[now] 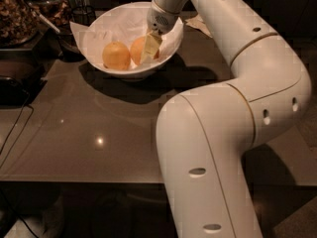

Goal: Pick orange from white bowl

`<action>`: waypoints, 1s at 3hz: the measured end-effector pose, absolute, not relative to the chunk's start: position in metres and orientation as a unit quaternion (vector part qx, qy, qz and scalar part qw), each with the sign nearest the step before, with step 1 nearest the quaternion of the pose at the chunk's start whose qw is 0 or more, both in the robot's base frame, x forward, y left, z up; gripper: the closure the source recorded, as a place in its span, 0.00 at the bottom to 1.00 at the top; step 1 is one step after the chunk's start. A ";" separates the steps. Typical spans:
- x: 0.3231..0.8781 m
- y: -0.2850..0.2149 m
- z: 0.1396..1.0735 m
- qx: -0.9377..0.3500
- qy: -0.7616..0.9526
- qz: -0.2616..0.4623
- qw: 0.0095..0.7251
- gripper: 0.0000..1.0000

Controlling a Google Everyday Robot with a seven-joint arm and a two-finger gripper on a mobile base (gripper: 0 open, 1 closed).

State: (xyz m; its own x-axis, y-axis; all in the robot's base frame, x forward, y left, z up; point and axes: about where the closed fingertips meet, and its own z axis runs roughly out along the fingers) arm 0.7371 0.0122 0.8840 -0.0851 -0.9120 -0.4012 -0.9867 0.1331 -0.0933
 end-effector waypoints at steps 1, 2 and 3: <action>0.719 0.008 0.919 -0.658 0.719 0.077 0.211 1.00; 0.697 0.008 0.941 -0.669 0.703 0.061 0.232 1.00; 0.692 0.010 0.939 -0.672 0.702 0.062 0.230 1.00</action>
Offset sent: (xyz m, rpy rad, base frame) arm -0.0886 -0.0058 0.0793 0.0059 -0.2169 0.0652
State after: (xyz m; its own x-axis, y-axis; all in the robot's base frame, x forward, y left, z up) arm 0.6922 0.0102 0.9390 0.0074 -0.9141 -0.4054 -0.9710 0.0903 -0.2213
